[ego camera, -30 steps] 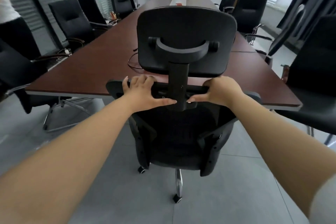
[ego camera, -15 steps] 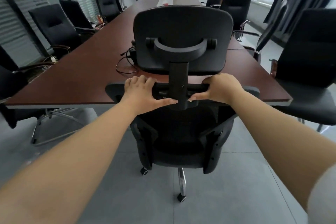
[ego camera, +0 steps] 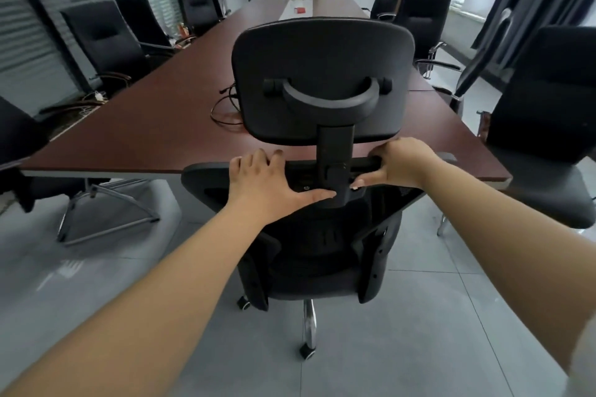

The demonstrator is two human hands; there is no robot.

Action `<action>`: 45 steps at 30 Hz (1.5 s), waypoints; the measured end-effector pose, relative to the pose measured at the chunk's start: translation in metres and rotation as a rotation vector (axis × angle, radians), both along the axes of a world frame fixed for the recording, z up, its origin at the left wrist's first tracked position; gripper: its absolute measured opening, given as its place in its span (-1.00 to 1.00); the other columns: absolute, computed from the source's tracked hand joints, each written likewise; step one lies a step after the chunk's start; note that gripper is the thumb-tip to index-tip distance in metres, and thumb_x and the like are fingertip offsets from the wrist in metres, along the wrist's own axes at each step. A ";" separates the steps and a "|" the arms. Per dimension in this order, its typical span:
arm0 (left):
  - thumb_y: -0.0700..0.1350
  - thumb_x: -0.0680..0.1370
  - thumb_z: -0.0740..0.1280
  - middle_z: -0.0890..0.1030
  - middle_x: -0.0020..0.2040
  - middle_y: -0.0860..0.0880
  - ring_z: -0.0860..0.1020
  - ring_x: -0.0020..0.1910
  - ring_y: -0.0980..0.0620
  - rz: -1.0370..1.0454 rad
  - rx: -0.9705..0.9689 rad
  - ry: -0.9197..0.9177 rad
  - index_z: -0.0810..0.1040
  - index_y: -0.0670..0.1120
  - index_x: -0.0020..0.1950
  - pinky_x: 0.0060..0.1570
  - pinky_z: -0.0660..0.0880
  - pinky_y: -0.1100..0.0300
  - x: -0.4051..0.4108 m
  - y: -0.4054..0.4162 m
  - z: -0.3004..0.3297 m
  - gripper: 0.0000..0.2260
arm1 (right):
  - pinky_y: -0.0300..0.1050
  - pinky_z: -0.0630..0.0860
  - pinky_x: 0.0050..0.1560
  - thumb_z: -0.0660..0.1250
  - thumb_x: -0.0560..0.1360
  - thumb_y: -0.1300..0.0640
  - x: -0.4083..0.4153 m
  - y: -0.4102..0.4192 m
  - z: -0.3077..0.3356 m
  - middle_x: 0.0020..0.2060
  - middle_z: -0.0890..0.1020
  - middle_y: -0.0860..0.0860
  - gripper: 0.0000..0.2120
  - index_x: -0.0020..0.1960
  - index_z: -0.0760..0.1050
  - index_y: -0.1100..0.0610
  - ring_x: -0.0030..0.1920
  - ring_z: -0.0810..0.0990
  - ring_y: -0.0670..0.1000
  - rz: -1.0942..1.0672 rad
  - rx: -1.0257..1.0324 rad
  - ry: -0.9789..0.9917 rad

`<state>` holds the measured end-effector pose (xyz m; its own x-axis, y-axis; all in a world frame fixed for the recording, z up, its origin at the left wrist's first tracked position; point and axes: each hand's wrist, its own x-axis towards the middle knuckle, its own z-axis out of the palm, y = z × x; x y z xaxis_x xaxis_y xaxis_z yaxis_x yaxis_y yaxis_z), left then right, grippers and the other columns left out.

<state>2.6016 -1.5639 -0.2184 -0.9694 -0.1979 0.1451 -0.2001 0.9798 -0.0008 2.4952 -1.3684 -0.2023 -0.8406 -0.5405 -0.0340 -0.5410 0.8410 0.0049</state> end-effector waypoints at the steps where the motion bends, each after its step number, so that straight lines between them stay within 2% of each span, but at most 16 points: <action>1: 0.57 0.19 -0.03 0.42 0.21 -0.15 0.34 0.25 -0.15 0.011 0.005 0.008 0.31 -0.12 0.34 0.29 0.18 0.01 0.006 -0.002 0.001 -0.02 | -0.11 0.40 -0.09 0.19 0.28 -0.44 0.003 -0.004 0.000 -0.02 0.61 0.08 -0.29 0.12 0.54 0.10 0.03 0.54 0.10 0.023 -0.003 0.007; 5: 0.66 0.08 -0.04 0.40 0.19 -0.11 0.33 0.24 -0.15 0.062 0.029 0.024 0.35 -0.10 0.29 0.24 0.18 0.02 0.016 -0.020 0.003 0.07 | -0.13 0.36 -0.15 0.18 0.29 -0.45 0.013 -0.025 0.005 -0.14 0.57 0.04 -0.27 0.10 0.53 0.15 -0.07 0.50 0.08 0.072 -0.034 -0.001; 8: 0.60 0.04 -0.05 0.37 0.24 -0.10 0.30 0.27 -0.17 0.063 0.060 0.007 0.35 -0.07 0.28 0.28 0.17 -0.01 0.014 -0.049 0.008 0.04 | -0.19 0.28 -0.34 0.20 0.32 -0.43 0.021 -0.048 0.007 -0.35 0.44 -0.05 -0.42 -0.18 0.44 0.12 -0.26 0.41 0.00 0.079 -0.085 -0.002; 10: 0.60 0.01 -0.04 0.33 0.27 -0.10 0.27 0.31 -0.17 0.046 0.069 -0.066 0.31 -0.06 0.33 0.31 0.15 -0.01 0.014 -0.076 0.014 0.08 | -0.22 0.24 -0.42 0.19 0.31 -0.45 0.030 -0.068 0.004 -0.42 0.40 -0.06 -0.44 -0.29 0.36 0.08 -0.36 0.37 -0.05 0.081 -0.123 0.006; 13: 0.60 -0.02 -0.06 0.33 0.30 -0.11 0.27 0.33 -0.16 0.038 0.085 -0.108 0.27 -0.05 0.39 0.34 0.15 -0.01 0.012 -0.110 0.019 0.13 | -0.19 0.28 -0.40 0.18 0.29 -0.47 0.036 -0.097 0.001 -0.41 0.43 -0.06 -0.41 -0.23 0.41 0.09 -0.36 0.42 -0.05 0.079 -0.179 -0.006; 15: 0.59 0.04 0.00 0.34 0.28 -0.11 0.28 0.31 -0.15 0.013 0.118 -0.070 0.31 -0.06 0.35 0.33 0.14 -0.01 0.010 -0.116 0.015 0.07 | -0.20 0.29 -0.38 0.22 0.31 -0.44 0.036 -0.104 0.001 -0.40 0.42 -0.08 -0.43 -0.19 0.42 0.10 -0.35 0.41 -0.07 0.053 -0.197 -0.014; 18: 0.55 0.16 0.17 0.36 0.20 -0.11 0.30 0.25 -0.15 -0.052 0.097 0.035 0.39 -0.09 0.21 0.27 0.16 0.02 0.002 -0.105 0.005 -0.12 | -0.15 0.38 -0.17 0.22 0.30 -0.43 0.029 -0.094 0.004 -0.24 0.53 -0.04 -0.34 0.01 0.51 0.15 -0.13 0.49 0.03 -0.016 -0.151 0.023; 20: 0.51 0.24 0.22 0.35 0.23 -0.10 0.30 0.26 -0.15 -0.086 0.097 0.062 0.40 -0.09 0.20 0.26 0.16 0.02 -0.004 -0.101 0.005 -0.19 | -0.10 0.43 -0.05 0.20 0.28 -0.44 0.025 -0.090 0.004 -0.03 0.60 0.05 -0.26 0.14 0.52 0.15 0.04 0.52 0.09 -0.064 -0.116 0.031; 21: 0.49 0.26 0.21 0.35 0.25 -0.10 0.29 0.28 -0.15 -0.091 0.109 0.062 0.39 -0.08 0.22 0.27 0.15 0.02 -0.005 -0.105 0.006 -0.22 | -0.09 0.43 -0.04 0.20 0.28 -0.44 0.025 -0.093 0.003 0.00 0.60 0.06 -0.26 0.14 0.52 0.14 0.06 0.52 0.10 -0.072 -0.118 0.022; 25: 0.47 0.28 0.20 0.34 0.27 -0.12 0.28 0.31 -0.14 -0.087 0.116 0.047 0.35 -0.09 0.27 0.32 0.12 0.02 0.002 -0.125 0.003 -0.21 | -0.13 0.37 -0.13 0.20 0.28 -0.44 0.032 -0.111 0.000 -0.14 0.56 0.02 -0.32 0.04 0.54 0.14 -0.02 0.52 0.08 -0.035 -0.141 0.028; 31: 0.52 0.24 0.12 0.35 0.23 -0.11 0.30 0.27 -0.15 -0.111 0.093 0.051 0.35 -0.08 0.29 0.30 0.14 0.03 0.005 -0.112 0.000 -0.14 | -0.14 0.36 -0.17 0.19 0.32 -0.42 0.039 -0.097 -0.001 -0.19 0.52 0.00 -0.34 0.07 0.51 0.12 -0.16 0.46 0.03 -0.119 -0.101 0.019; 34: 0.54 0.24 0.09 0.35 0.24 -0.11 0.30 0.28 -0.14 -0.092 0.093 0.037 0.34 -0.08 0.30 0.32 0.14 0.02 0.006 -0.110 -0.001 -0.13 | -0.12 0.39 -0.15 0.19 0.31 -0.44 0.042 -0.095 -0.004 -0.16 0.56 0.01 -0.32 0.11 0.49 0.10 -0.14 0.49 0.05 -0.141 -0.132 -0.004; 37: 0.53 0.26 0.07 0.34 0.28 -0.10 0.27 0.33 -0.13 -0.085 0.093 0.048 0.31 -0.06 0.34 0.36 0.08 0.03 0.010 -0.108 -0.003 -0.13 | -0.10 0.37 -0.06 0.16 0.32 -0.45 0.048 -0.091 -0.007 -0.05 0.60 0.04 -0.34 0.08 0.50 0.08 0.01 0.53 0.08 -0.120 -0.161 0.097; 39: 0.51 0.29 0.10 0.30 0.33 -0.09 0.20 0.38 -0.12 -0.084 0.114 0.068 0.27 -0.04 0.37 0.41 -0.01 0.03 0.012 -0.106 -0.005 -0.16 | -0.04 0.31 0.15 0.15 0.35 -0.43 0.053 -0.090 -0.009 0.08 0.58 0.04 -0.35 0.12 0.50 0.07 0.18 0.46 0.10 -0.120 -0.192 0.137; 41: 0.50 0.30 0.10 0.23 0.39 -0.09 0.10 0.44 -0.11 -0.077 0.154 0.074 0.22 -0.02 0.40 0.44 -0.15 -0.01 0.013 -0.106 -0.008 -0.16 | 0.00 0.14 0.35 0.17 0.36 -0.41 0.057 -0.088 -0.011 0.26 0.49 0.02 -0.32 0.26 0.44 0.06 0.35 0.32 0.09 -0.141 -0.231 0.097; 45: 0.47 0.35 0.09 0.01 0.51 -0.07 -0.13 0.51 -0.05 -0.075 0.233 0.091 0.06 0.01 0.48 0.40 -0.37 -0.04 0.015 -0.104 -0.015 -0.15 | 0.05 -0.21 0.47 0.19 0.35 -0.41 0.067 -0.085 -0.020 0.49 0.16 -0.02 -0.17 0.49 0.14 -0.02 0.51 -0.02 0.03 -0.176 -0.284 0.071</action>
